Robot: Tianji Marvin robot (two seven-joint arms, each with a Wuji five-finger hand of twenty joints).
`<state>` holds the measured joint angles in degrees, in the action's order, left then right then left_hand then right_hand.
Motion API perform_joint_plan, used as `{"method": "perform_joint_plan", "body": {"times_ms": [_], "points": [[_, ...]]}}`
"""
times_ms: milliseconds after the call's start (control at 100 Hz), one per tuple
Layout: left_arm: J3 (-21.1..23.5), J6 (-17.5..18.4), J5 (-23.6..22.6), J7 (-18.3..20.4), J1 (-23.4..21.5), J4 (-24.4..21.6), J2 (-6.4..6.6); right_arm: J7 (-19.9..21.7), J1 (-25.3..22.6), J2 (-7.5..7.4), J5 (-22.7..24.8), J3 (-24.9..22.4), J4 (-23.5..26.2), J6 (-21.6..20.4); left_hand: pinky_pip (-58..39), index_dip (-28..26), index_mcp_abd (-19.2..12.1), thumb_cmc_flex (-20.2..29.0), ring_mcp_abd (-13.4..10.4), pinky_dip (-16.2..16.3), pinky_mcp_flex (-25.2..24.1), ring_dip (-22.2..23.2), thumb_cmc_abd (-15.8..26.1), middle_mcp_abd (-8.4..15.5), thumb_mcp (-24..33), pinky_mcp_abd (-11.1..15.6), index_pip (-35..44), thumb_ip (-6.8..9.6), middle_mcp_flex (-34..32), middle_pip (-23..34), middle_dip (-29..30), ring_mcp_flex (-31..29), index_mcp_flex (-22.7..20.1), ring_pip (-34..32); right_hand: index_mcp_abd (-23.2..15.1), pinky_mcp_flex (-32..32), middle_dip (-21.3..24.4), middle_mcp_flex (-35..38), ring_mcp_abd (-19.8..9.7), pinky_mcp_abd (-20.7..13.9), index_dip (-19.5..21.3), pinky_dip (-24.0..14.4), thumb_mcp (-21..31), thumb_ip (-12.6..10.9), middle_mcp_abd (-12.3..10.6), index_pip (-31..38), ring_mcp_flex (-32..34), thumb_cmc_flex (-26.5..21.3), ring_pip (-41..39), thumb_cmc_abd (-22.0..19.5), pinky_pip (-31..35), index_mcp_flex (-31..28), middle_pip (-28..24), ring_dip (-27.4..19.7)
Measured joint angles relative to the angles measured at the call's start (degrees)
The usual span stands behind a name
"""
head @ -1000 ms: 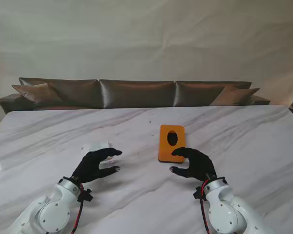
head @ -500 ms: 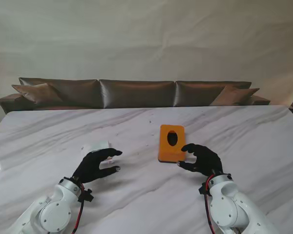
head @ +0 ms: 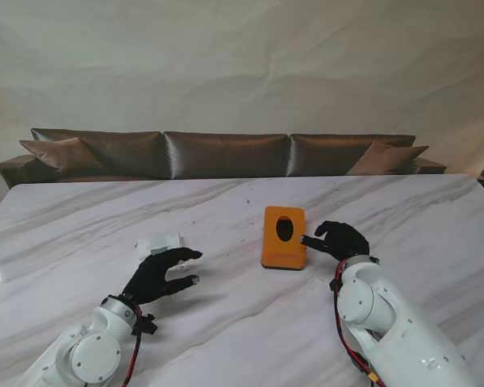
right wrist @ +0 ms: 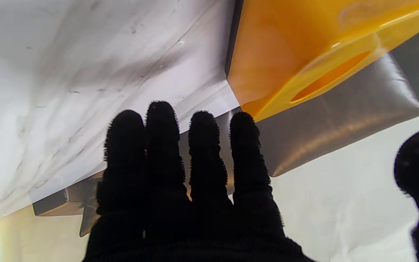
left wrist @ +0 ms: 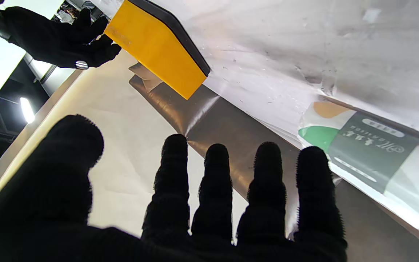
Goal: Refill a tissue box and feed the first sheet
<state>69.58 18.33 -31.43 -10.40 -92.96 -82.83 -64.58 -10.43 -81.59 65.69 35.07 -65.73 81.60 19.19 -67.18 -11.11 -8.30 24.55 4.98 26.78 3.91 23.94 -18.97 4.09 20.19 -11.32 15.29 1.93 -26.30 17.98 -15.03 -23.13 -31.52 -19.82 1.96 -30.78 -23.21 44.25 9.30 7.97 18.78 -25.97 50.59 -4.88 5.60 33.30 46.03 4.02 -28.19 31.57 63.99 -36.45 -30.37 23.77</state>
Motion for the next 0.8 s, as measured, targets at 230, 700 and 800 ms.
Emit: {"method": "perform_joint_plan", "body": {"times_ms": [230,700,800], "points": [[0.9,-1.0,0.1,0.9,-1.1,-0.9,0.04,-1.1,7.3,1.05,-2.6,5.2,-8.3,1.1,0.0,0.0,0.0,0.0,0.0,0.0,0.0,0.1,0.0,0.0,0.0,0.0,0.0,0.00,0.0,0.1,-0.3,-1.1,0.0,-0.9,1.4,-1.3,0.0,1.9,0.7,0.9,0.0,0.1,1.0,0.0,1.3,-0.9,1.7,0.0,-0.6,0.0,1.1,-1.3,0.0,0.1],[0.2,-2.7,0.7,1.2,-0.5,-0.8,0.04,-1.0,18.0,3.32,-7.6,12.3,-21.3,0.1,0.0,0.0,0.0,0.0,0.2,0.1,0.0,0.2,0.0,0.0,0.0,-0.1,0.2,0.00,-0.2,0.2,-0.5,-1.2,0.0,-0.9,1.4,-1.4,0.0,1.7,1.0,1.2,0.0,0.7,1.7,-3.5,1.3,-1.6,1.8,-1.7,-1.1,1.8,1.5,-1.2,0.5,0.8],[0.1,-3.1,0.6,1.1,-0.4,-0.9,0.02,-1.7,19.3,3.95,-8.5,13.3,-23.5,-0.2,0.0,0.0,0.0,0.0,0.2,0.3,0.0,0.2,0.0,0.0,0.0,-0.1,0.2,0.00,-0.2,0.4,-0.5,-1.2,-0.6,-0.9,1.4,-1.2,0.0,1.7,1.0,1.2,0.0,0.7,1.7,-4.3,1.3,-1.6,1.7,-1.7,-1.1,1.8,1.5,-1.2,0.5,0.8]]}}
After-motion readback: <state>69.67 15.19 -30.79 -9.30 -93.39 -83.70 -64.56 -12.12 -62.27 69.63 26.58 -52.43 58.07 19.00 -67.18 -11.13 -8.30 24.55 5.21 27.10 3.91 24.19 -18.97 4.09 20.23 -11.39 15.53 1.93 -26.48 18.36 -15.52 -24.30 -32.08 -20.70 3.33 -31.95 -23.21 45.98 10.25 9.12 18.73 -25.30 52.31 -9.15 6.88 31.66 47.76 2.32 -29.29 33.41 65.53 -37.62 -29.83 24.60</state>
